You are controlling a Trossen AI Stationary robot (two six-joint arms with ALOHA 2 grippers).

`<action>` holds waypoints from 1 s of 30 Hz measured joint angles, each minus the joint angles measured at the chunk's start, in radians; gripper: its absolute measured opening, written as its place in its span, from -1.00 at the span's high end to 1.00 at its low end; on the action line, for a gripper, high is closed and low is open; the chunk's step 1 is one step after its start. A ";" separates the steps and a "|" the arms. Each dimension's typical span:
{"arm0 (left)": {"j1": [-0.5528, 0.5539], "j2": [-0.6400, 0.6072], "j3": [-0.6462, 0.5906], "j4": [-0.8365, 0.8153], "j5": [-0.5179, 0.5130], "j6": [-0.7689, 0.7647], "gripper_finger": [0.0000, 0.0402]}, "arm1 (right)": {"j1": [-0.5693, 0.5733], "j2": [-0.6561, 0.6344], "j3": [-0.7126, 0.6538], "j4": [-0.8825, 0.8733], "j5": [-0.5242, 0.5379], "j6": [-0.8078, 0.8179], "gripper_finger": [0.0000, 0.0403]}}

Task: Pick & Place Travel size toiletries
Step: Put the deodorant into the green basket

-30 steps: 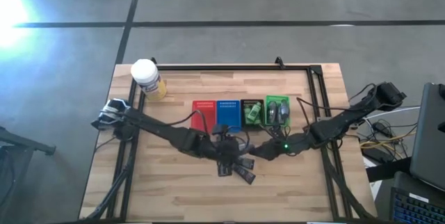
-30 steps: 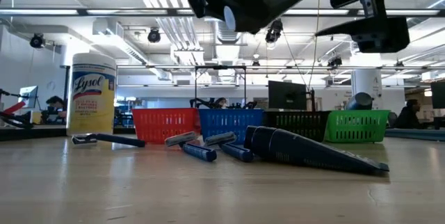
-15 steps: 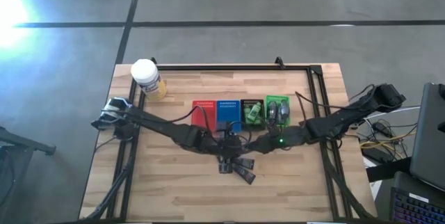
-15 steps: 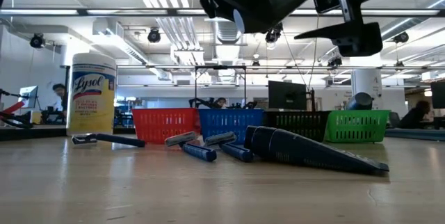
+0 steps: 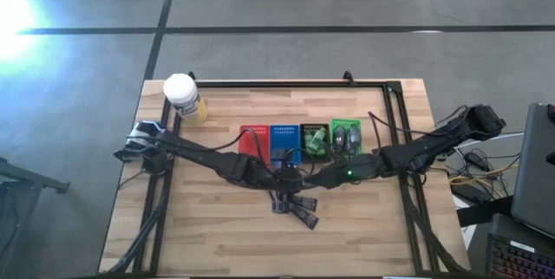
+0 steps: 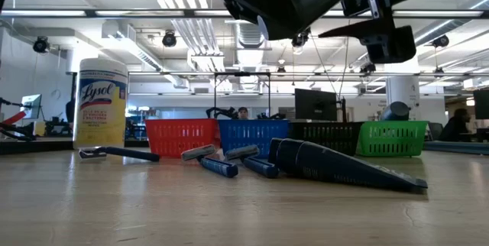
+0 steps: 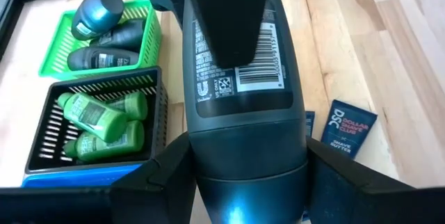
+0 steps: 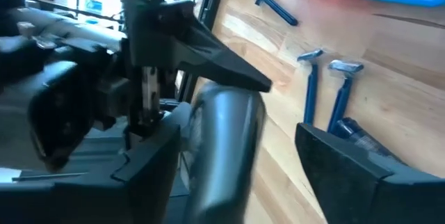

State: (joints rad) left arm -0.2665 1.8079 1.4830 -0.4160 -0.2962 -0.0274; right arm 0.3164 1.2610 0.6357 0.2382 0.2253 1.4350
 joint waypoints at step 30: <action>0.010 0.027 0.000 0.050 -0.034 0.063 -0.02 | -0.002 0.003 0.001 -0.002 -0.063 0.049 0.09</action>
State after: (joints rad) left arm -0.2562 1.8347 1.4826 -0.3656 -0.3305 0.0351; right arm 0.3145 1.2644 0.6369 0.2363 0.1621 1.4843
